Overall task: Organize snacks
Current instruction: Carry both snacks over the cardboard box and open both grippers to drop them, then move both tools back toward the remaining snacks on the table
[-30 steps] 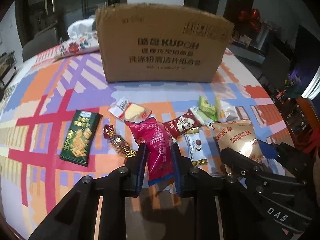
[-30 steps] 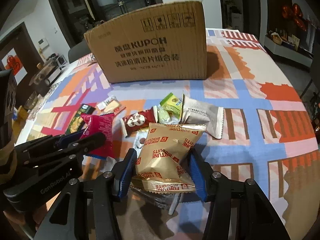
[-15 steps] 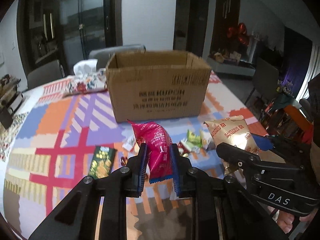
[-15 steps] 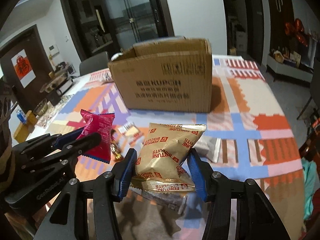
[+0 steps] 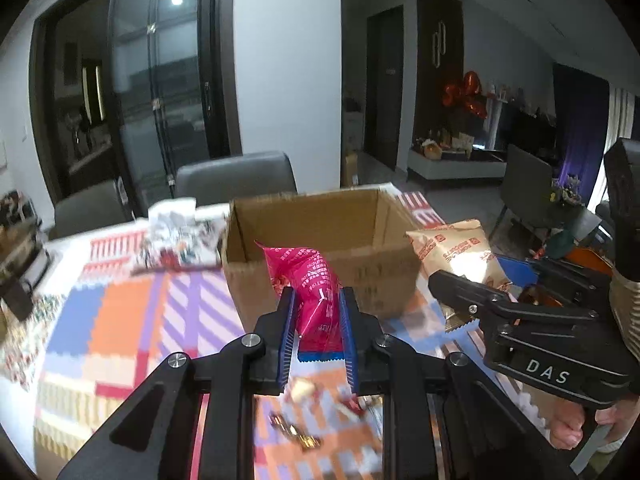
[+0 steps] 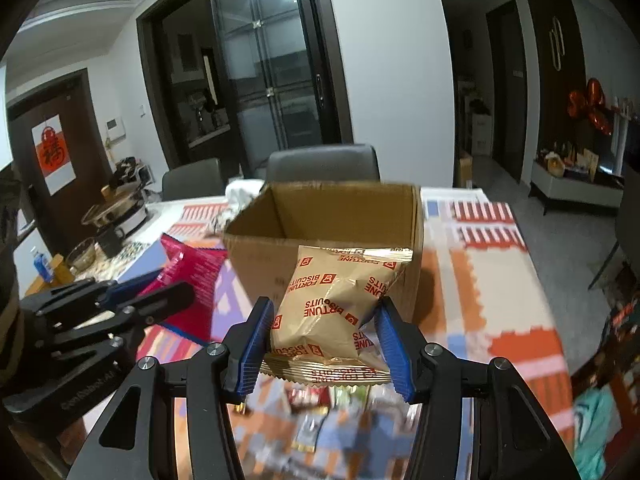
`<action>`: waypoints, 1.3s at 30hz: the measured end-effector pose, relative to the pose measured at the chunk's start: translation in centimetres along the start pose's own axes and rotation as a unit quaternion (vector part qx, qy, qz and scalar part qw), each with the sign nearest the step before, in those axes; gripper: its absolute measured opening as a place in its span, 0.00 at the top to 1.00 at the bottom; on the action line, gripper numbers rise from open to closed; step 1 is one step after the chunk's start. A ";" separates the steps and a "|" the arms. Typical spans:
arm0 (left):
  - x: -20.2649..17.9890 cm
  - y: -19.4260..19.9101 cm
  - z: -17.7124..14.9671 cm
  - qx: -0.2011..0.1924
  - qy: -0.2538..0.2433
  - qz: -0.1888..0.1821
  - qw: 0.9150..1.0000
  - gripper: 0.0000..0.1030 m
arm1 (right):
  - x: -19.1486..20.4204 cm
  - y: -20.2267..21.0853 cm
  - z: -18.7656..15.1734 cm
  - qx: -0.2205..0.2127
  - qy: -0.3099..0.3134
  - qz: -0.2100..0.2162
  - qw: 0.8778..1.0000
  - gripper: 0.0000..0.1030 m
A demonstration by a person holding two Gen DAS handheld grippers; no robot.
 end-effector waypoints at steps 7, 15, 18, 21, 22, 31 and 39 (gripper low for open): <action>0.9 -2.4 4.2 -0.012 -0.018 -0.008 1.000 0.79 | -1.0 -2.2 4.4 -0.003 0.011 -0.004 1.000 0.48; 1.2 -6.5 7.4 0.015 -0.036 -0.031 0.999 0.80 | -2.3 -5.6 7.8 0.024 0.018 -0.006 1.000 0.48; 1.3 -8.7 7.8 0.034 -0.033 -0.031 0.998 0.80 | -2.9 -7.1 8.4 0.041 0.011 -0.003 0.999 0.48; 1.5 -10.4 8.2 0.049 -0.027 -0.029 0.998 0.80 | -3.3 -8.1 8.7 0.052 0.015 -0.011 0.998 0.48; 1.5 -10.8 8.3 0.051 -0.026 -0.025 0.998 0.80 | -3.4 -8.5 8.9 0.056 0.017 -0.013 0.998 0.48; 2.6 -9.4 7.4 0.044 -0.018 0.018 0.999 0.47 | -3.5 -8.4 9.0 0.049 0.028 -0.044 0.997 0.26; 3.2 -4.5 5.4 0.015 -0.014 0.052 0.998 0.33 | -1.2 -5.3 7.2 0.028 0.050 -0.029 0.998 0.23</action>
Point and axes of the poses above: each gripper's, at about its wrist camera, not at the fingertips, and y roughly against the way its jaws point, x to its left, z to its top, the point moved 4 cm from there along -y, roughly the way its jaws point, and after that the axes turned 8 degrees about z, right-handed, at the moved point
